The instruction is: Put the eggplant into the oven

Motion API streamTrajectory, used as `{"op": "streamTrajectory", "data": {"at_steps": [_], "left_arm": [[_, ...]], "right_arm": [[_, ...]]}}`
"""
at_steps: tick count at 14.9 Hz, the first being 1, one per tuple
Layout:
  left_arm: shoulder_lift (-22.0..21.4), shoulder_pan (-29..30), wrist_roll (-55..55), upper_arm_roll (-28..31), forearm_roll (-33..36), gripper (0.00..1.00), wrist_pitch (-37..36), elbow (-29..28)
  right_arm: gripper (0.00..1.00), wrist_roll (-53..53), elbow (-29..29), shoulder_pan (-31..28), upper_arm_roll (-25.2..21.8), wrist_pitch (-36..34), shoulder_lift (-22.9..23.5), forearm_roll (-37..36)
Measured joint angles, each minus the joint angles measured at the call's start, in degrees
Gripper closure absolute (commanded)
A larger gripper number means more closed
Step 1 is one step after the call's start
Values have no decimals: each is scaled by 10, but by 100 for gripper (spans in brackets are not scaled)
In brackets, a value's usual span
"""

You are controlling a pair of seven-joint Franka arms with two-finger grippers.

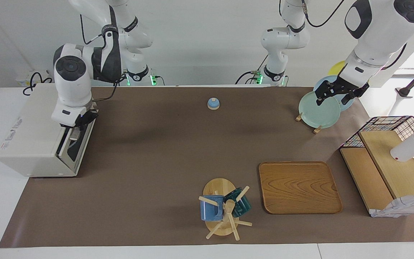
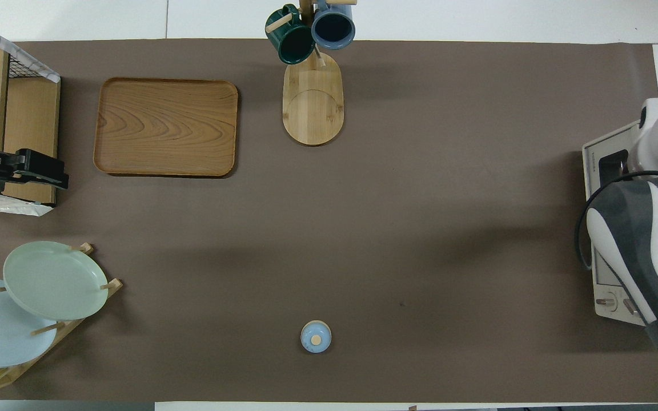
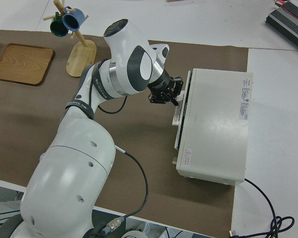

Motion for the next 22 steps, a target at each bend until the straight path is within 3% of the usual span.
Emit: {"op": "streamTrajectory", "data": {"at_steps": [1, 3, 4, 8, 10, 17, 22], "left_arm": [[0, 0, 0, 0, 0, 0, 0, 0], [0, 0, 0, 0, 0, 0, 0, 0], [0, 0, 0, 0, 0, 0, 0, 0], [0, 0, 0, 0, 0, 0, 0, 0], [0, 0, 0, 0, 0, 0, 0, 0], [0, 0, 0, 0, 0, 0, 0, 0], [0, 0, 0, 0, 0, 0, 0, 0]], "right_arm": [[79, -2, 2, -3, 0, -2, -1, 8], [7, 6, 15, -6, -2, -26, -1, 56], [0, 16, 31, -6, -2, -52, -1, 88], [0, 63, 125, -6, 3, -131, -12, 195], [0, 103, 151, -6, 3, -161, -21, 212], [0, 195, 153, 29, -3, -182, -24, 215], [0, 205, 153, 43, -22, -182, -21, 215]]}}
